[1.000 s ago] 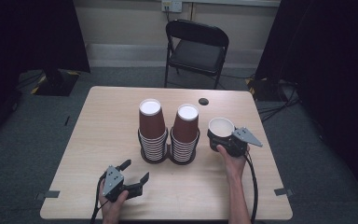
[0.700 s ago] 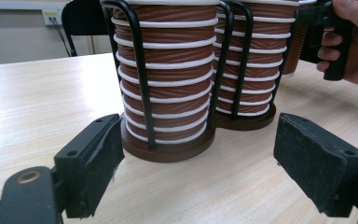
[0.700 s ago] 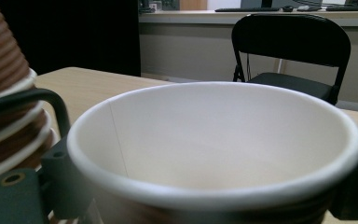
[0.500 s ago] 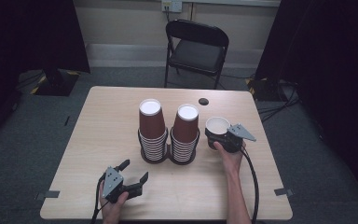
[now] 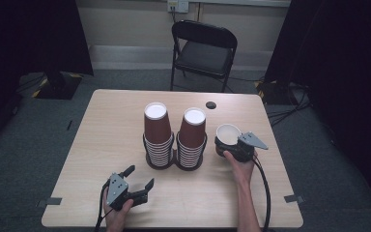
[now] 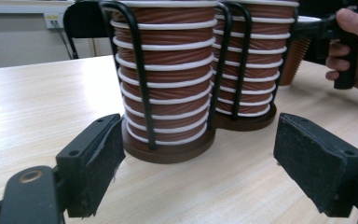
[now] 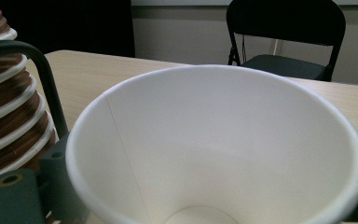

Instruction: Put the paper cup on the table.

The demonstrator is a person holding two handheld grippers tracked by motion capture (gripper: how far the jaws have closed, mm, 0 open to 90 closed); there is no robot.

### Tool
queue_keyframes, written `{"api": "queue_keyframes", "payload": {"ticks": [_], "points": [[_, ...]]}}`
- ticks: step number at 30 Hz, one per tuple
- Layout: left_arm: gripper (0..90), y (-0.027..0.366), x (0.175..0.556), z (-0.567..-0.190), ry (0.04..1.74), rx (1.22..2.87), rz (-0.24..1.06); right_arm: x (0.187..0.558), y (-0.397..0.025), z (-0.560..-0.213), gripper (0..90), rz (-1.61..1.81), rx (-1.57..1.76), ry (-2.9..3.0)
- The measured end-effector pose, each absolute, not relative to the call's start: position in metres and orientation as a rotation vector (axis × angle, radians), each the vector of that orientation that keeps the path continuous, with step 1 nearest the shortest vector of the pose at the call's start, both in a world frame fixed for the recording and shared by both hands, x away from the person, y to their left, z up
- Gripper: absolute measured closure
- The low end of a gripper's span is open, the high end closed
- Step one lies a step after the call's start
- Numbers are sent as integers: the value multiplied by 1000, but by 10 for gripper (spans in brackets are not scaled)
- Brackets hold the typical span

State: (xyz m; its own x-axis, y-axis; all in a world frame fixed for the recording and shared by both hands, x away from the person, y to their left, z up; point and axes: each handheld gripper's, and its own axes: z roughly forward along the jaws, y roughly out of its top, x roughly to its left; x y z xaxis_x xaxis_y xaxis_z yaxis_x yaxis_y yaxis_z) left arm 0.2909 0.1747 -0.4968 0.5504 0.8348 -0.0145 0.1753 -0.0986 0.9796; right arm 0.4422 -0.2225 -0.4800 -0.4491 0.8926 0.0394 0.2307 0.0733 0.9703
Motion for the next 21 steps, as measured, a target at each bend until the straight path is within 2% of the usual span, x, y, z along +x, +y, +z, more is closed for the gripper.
{"api": "queue_keyframes", "payload": {"ticks": [15, 21], "points": [[160, 176, 291, -497, 883, 1591, 695, 439, -226, -480, 84, 1396, 1166, 1789], [160, 176, 291, -497, 885, 1592, 693, 440, -224, -488, 121, 1316, 1190, 1859]]}}
